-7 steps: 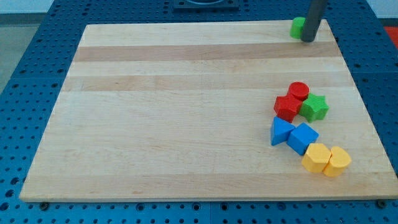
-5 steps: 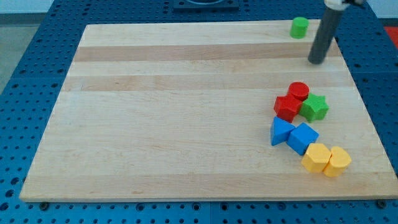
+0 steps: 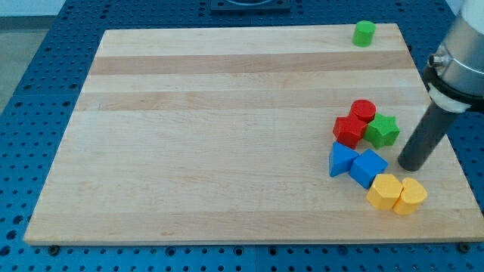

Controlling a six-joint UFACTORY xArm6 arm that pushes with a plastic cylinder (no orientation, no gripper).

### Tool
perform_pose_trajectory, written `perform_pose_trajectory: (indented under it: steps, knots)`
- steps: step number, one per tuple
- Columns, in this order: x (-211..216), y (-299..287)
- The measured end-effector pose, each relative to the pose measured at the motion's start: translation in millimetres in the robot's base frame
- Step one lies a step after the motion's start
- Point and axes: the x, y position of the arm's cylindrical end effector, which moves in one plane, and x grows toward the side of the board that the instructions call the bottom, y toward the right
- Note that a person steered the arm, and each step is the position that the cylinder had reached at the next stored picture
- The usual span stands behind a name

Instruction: Slide green star along with red circle slightly left

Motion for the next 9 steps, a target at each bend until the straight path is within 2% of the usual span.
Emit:
perform_pose_trajectory:
  steps: [6, 9]
  knots:
    - [-80.9, -29.6]
    - [-86.5, -80.2]
